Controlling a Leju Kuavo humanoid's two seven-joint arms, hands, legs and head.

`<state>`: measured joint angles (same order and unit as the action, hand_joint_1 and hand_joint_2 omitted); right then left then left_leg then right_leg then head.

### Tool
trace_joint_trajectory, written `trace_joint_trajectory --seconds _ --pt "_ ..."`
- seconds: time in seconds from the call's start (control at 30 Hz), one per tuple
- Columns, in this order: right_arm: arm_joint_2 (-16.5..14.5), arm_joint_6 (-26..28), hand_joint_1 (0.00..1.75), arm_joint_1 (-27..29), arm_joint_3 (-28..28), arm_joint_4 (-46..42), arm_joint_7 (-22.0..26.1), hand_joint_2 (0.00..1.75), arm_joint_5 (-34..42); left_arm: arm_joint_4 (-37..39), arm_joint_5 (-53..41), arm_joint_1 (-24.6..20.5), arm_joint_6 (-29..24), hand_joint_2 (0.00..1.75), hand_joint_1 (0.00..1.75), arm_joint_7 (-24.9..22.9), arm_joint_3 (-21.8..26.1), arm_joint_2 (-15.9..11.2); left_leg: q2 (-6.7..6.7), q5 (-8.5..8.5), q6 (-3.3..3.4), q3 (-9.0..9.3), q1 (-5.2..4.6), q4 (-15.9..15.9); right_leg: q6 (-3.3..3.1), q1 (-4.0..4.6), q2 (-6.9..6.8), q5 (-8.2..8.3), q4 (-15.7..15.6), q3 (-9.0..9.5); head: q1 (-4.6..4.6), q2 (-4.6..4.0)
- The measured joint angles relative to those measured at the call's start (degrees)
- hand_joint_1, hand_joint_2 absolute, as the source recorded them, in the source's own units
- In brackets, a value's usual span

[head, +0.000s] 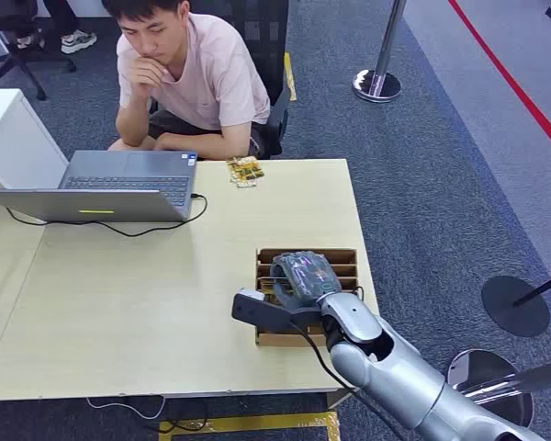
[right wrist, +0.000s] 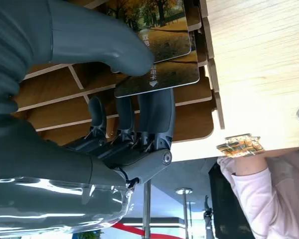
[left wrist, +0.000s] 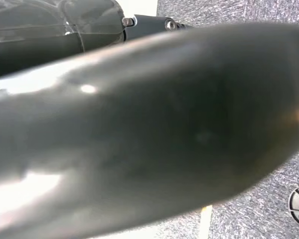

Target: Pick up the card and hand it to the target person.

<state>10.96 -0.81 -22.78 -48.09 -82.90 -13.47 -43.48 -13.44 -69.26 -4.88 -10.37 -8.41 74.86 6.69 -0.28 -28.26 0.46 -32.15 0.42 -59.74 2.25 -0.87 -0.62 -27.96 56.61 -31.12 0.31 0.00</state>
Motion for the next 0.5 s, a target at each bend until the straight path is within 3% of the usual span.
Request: trace_joint_trajectory --seconds 0.17,0.3,0.5 --pt "-0.11 -0.02 1.11 -0.02 0.00 0.00 0.01 1.75 0.01 0.00 0.01 0.00 0.00 0.00 0.00 -0.02 0.00 0.00 0.00 0.00 0.00 0.00 0.00 0.00 0.00 0.00 0.00 0.00 0.00 0.00 -0.01 -0.01" --pt "-0.10 -0.02 1.16 -0.01 -0.01 0.00 0.00 1.75 0.01 0.00 0.01 0.00 0.20 1.75 0.00 -0.16 0.00 0.00 0.00 0.00 0.00 0.00 0.00 0.00 0.00 0.00 0.00 0.00 0.00 0.00 -0.02 -0.01" --pt "-0.10 -0.02 1.17 0.01 -0.02 0.00 -0.01 1.75 0.01 0.00 0.01 0.00 0.36 1.75 0.00 -0.17 0.00 0.00 0.00 0.00 0.00 0.00 0.00 0.00 0.00 0.00 0.00 0.00 0.00 0.00 -0.01 0.00"
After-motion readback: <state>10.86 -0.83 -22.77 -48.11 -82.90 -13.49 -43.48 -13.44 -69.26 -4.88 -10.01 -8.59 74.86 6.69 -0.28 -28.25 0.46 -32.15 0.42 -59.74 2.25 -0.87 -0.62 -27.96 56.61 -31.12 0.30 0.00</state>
